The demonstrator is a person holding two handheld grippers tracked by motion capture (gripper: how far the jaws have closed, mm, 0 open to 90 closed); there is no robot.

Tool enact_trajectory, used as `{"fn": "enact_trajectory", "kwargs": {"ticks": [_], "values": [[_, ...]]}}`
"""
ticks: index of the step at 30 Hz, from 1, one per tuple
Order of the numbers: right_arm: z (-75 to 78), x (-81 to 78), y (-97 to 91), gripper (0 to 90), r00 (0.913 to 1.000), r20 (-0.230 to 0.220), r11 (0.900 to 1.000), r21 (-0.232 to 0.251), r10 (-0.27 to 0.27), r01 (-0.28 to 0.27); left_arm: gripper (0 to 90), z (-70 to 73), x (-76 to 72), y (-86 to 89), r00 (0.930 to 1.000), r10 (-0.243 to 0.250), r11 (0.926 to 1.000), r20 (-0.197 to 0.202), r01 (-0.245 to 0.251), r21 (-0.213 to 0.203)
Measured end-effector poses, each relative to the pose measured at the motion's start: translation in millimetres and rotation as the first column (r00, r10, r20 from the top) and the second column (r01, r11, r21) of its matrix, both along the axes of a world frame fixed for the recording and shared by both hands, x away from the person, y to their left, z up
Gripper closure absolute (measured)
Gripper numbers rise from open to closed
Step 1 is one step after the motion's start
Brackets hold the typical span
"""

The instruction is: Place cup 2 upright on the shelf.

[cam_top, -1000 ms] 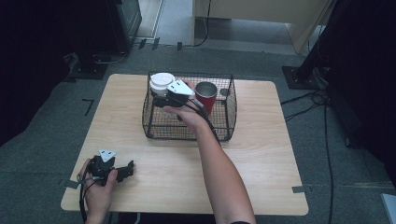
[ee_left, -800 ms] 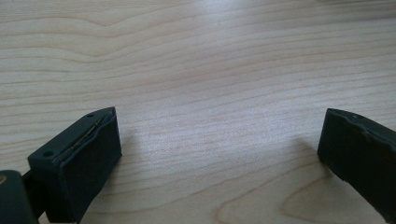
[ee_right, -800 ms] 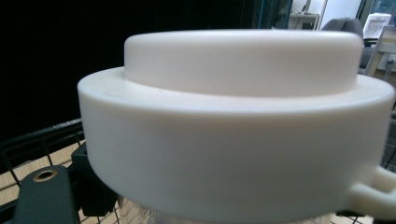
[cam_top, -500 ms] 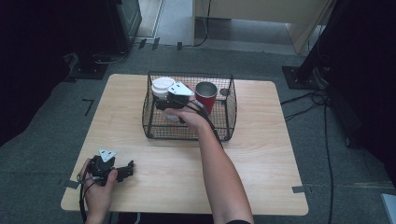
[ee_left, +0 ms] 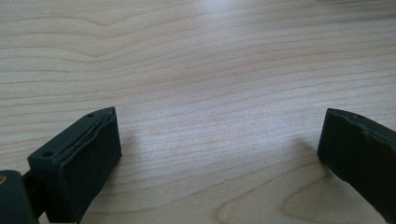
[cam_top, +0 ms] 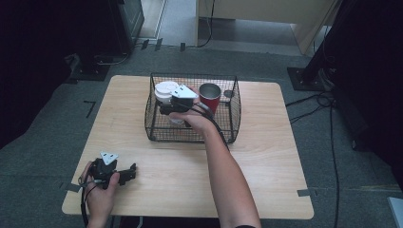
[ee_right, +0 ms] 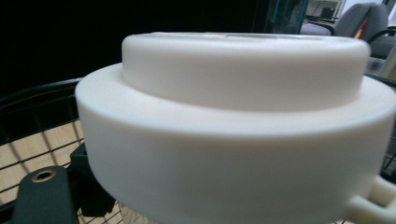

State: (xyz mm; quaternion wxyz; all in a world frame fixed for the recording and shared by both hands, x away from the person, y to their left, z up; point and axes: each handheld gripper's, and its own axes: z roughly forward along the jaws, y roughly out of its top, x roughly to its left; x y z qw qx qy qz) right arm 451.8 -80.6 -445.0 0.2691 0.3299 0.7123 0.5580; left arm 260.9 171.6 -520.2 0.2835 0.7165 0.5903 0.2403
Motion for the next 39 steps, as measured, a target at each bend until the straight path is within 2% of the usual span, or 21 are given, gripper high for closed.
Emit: {"fn": "enact_trajectory", "kwargs": {"ticks": [6,15,29,33,39], "values": [[1.8,-3.3,-7.3,9.9,0.9997,0.002,0.9996,-0.016,0.023,-0.023,0.2,0.0,0.0,0.0,1.0000,0.000,1.0000,0.000,0.000,0.000],[2.4,-5.9,-18.8,9.1,0.9995,0.000,0.9992,-0.023,0.032,-0.032,0.2,0.0,0.0,0.0,1.0000,0.000,1.0000,0.000,0.000,0.000],[5.5,-11.1,-27.1,6.9,0.9979,0.041,0.9972,-0.058,0.049,-0.047,0.2,-0.1,0.0,-0.2,1.0000,0.002,1.0000,0.002,-0.002,-0.002],[6.0,-13.8,-31.3,6.4,0.9967,0.051,0.9948,-0.083,0.063,-0.059,0.2,-0.1,0.0,-0.1,1.0000,0.000,1.0000,0.001,0.000,0.000],[12.1,-17.6,-38.2,6.4,0.9943,0.069,0.9922,-0.100,0.081,-0.074,0.2,0.1,0.0,0.0,1.0000,0.000,1.0000,-0.001,0.000,0.001]]}}
